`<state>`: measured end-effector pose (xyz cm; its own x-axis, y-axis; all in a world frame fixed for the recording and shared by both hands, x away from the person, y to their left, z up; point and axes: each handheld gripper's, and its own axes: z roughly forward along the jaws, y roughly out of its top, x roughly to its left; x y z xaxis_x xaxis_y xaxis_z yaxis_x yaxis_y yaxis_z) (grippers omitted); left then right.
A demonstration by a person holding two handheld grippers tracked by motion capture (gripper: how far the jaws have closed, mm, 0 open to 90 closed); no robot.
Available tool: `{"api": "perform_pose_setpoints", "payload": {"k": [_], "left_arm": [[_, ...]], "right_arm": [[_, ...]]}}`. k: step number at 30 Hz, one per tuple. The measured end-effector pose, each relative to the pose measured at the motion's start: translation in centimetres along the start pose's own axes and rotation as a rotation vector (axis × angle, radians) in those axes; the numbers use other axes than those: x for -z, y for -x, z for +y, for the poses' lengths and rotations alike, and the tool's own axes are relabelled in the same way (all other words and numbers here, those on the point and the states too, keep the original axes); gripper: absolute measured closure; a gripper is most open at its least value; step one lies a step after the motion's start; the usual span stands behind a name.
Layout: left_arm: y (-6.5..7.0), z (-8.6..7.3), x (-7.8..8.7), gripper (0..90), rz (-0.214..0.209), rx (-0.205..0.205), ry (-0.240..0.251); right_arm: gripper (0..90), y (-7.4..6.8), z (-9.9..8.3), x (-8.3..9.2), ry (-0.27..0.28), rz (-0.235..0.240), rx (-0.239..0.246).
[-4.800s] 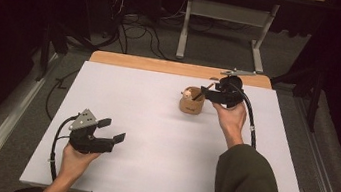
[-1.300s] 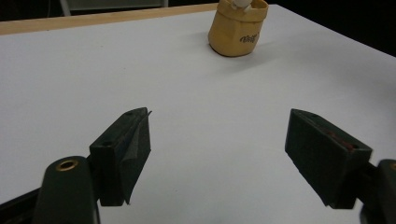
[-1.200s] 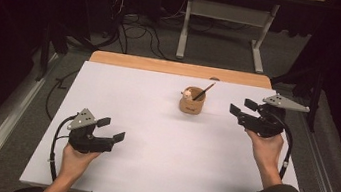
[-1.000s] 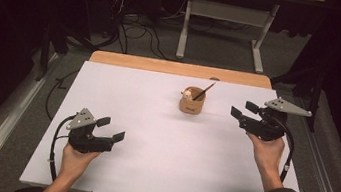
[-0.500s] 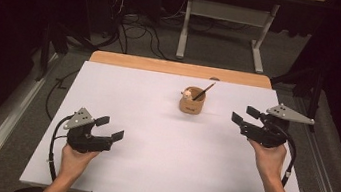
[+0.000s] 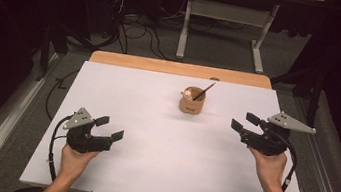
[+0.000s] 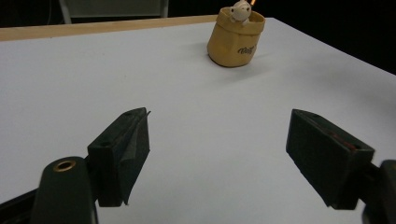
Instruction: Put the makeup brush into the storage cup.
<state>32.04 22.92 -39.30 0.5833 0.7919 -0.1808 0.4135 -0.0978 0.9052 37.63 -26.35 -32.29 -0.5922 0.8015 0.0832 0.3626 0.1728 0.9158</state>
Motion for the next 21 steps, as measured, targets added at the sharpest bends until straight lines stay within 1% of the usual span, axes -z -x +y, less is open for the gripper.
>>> {"api": "perform_pose_setpoints", "payload": {"k": [10,11,12,14,16,17,19,20,21], "left_arm": [[0.0,0.0,0.1,21.7,0.004,-0.001,0.005],[0.0,0.0,0.1,21.7,0.004,-0.002,0.004],[0.0,0.0,0.1,21.7,0.004,-0.002,0.003],[0.0,0.0,0.0,21.7,0.003,-0.001,0.001],[0.0,0.0,0.0,21.7,0.003,-0.002,0.001],[0.0,0.0,0.0,21.7,0.003,-0.002,0.001],[0.0,0.0,0.1,21.7,0.003,-0.001,0.001],[0.0,0.0,0.1,21.7,0.004,-0.001,0.001],[0.1,0.0,0.1,21.7,0.004,-0.001,0.001]], "right_arm": [[37.8,0.0,-1.0,0.8,0.006,0.003,-0.012],[37.8,0.0,-1.1,0.9,0.006,0.003,-0.024],[37.8,0.0,-1.2,0.9,0.01,0.003,-0.017],[37.8,0.0,-1.3,1.1,0.011,0.002,-0.021],[37.8,0.0,-1.5,1.2,0.015,0.003,-0.016],[37.8,0.0,-1.5,1.3,0.014,0.003,-0.025],[37.7,0.0,-1.7,1.3,0.016,0.006,-0.017],[37.7,-0.1,-1.8,1.3,0.016,0.007,-0.027],[37.7,-0.1,-1.9,1.4,0.017,0.008,-0.025]]}}
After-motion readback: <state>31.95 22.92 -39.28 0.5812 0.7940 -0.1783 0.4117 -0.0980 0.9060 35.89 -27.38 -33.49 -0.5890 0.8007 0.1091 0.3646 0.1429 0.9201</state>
